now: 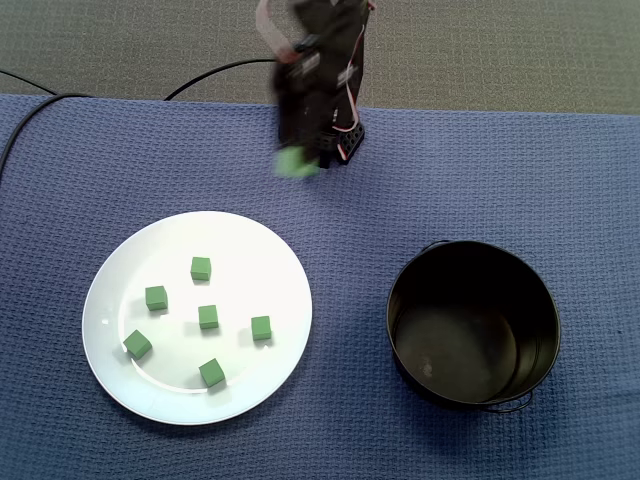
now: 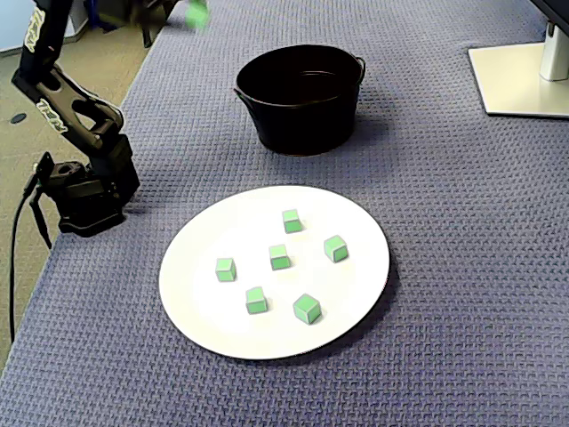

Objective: Pick up the items on the white plate and put them in the black container.

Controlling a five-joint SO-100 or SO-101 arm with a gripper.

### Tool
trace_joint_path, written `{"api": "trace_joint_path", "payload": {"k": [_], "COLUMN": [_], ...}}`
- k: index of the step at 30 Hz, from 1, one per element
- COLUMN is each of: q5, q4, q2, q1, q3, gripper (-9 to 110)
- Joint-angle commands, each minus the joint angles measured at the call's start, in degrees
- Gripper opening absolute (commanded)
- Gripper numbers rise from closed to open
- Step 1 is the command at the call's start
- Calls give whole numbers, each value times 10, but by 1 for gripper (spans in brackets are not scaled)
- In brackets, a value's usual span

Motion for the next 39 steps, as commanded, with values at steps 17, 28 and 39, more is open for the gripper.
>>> {"api": "trace_joint_path", "payload": {"k": [17,28,39], "q5": [-126,-129,-105], "q4": [-200,-377,-448], "q2": [-133,-287,-316], "q1": [-350,-331,-364], "q3": [130,358,426], "gripper": [0,0,9]}}
